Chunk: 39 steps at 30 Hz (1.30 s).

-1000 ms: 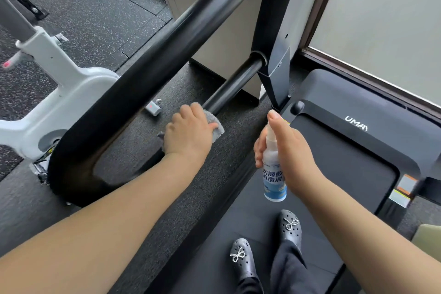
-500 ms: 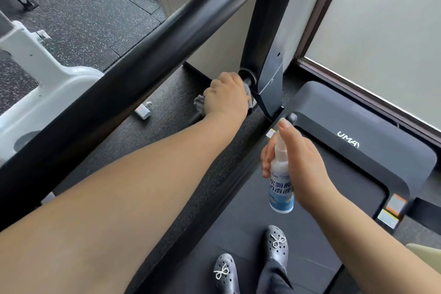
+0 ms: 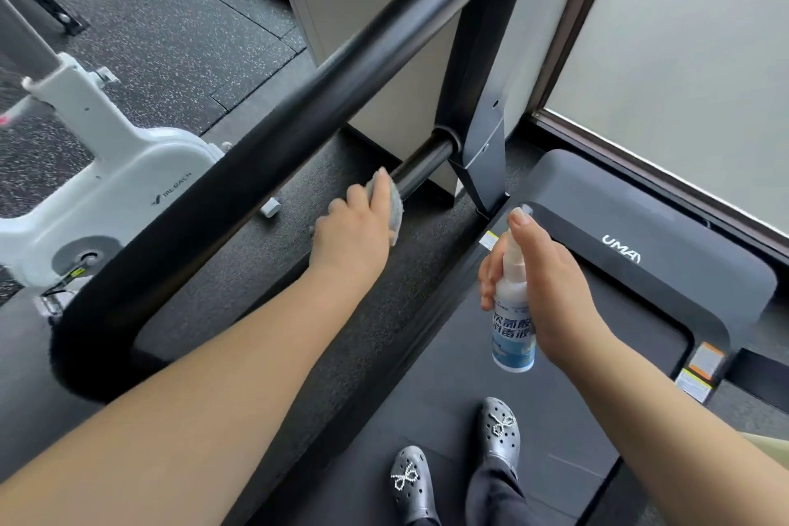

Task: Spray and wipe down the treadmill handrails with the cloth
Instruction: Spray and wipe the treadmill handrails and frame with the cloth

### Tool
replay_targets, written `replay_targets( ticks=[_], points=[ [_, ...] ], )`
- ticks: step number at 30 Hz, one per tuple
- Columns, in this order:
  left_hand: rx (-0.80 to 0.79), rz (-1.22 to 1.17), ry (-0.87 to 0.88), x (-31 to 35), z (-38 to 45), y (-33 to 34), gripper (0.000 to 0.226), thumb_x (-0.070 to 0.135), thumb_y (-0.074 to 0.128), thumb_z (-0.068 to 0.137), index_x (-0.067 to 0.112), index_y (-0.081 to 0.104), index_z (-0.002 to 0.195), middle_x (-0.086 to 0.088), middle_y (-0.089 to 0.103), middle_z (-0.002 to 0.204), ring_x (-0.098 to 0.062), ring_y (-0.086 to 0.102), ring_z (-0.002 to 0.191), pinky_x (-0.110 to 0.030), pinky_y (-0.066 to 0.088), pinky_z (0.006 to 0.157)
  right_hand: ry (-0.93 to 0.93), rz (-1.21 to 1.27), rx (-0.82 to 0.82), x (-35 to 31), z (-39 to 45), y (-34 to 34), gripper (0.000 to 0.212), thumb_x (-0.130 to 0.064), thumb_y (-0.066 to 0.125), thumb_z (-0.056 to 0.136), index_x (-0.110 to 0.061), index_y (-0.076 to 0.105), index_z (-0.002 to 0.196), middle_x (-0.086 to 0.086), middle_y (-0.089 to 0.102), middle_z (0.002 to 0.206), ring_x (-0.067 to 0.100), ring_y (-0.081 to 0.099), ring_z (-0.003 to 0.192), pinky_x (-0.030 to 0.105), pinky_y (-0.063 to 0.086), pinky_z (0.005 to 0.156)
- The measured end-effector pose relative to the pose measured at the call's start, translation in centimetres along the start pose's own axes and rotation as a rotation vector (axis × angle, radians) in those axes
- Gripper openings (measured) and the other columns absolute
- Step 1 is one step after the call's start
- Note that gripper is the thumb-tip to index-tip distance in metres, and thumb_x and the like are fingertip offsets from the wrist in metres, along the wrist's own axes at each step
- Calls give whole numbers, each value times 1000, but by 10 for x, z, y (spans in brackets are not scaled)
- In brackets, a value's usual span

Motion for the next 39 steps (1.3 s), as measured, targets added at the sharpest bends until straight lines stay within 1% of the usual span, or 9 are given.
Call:
replay_targets(
  ticks=[8,11,17,20,24,29,32,34,39],
  points=[
    [-147,91,-73,-57,-99,12,88,37,47,94,15,-19,148,-15,39,120,-28,52,90,-39,53,63,-18,4,8,-20,-42,6,57,-50,42,85,-4,47,52,12,54,51,21,52,43,22,46,48],
    [-199,82,-85,-73,-124,11,90,29,52,93,16,-18,148,-13,40,119,-24,52,91,-36,53,66,-26,24,31,-30,-59,4,59,-45,42,96,-4,47,53,11,55,52,21,52,43,24,47,49],
    [-165,-182,-70,-70,-132,-48,67,7,40,92,26,12,150,-8,47,109,-26,51,88,-34,42,65,-81,100,56,-51,-92,-5,59,-55,42,85,-9,50,49,9,56,50,21,54,44,26,49,51],
    [-86,-538,-107,-55,-142,-81,48,19,38,95,39,33,139,-2,51,108,-22,48,80,-36,43,70,-151,104,68,-60,-113,-17,63,-64,41,83,-9,51,54,9,58,54,18,56,46,24,48,52],
    [-3,-704,4,-14,-157,-117,46,16,40,97,38,38,137,1,49,102,-21,53,81,-38,50,71,-210,39,79,-67,-143,-33,76,-87,57,57,-12,52,62,4,60,61,14,58,52,23,49,56],
    [-45,-841,56,19,-174,-139,41,18,38,97,45,43,127,3,51,101,-18,55,70,-39,53,61,-187,-136,106,-70,-177,-59,41,-42,82,60,-16,52,71,1,62,68,12,57,62,25,48,63],
    [-35,-892,77,38,-184,-154,43,19,40,97,47,43,129,5,52,103,-16,55,79,-40,53,66,-195,-161,80,-71,-195,-72,33,-14,84,71,-14,53,79,-2,61,72,10,55,64,24,48,65],
    [-10,-899,96,52,-191,-166,43,20,42,97,47,42,131,6,53,109,-15,54,90,-35,51,73,-200,-175,78,-70,-210,-81,31,-8,81,74,-15,53,86,-5,62,74,11,59,70,26,52,70],
    [4,-995,169,93,-217,-197,39,18,46,94,46,53,122,14,59,106,-3,56,90,-9,42,66,-241,-207,128,-66,-247,-107,27,-9,77,79,-17,55,93,-5,65,82,14,67,77,27,56,77]
  ],
)
Point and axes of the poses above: each hand's wrist, its own z-axis towards the middle knuckle, its own y-axis out of the palm, x = y × z, the point moved 8 cm from there along z, towards the middle knuckle
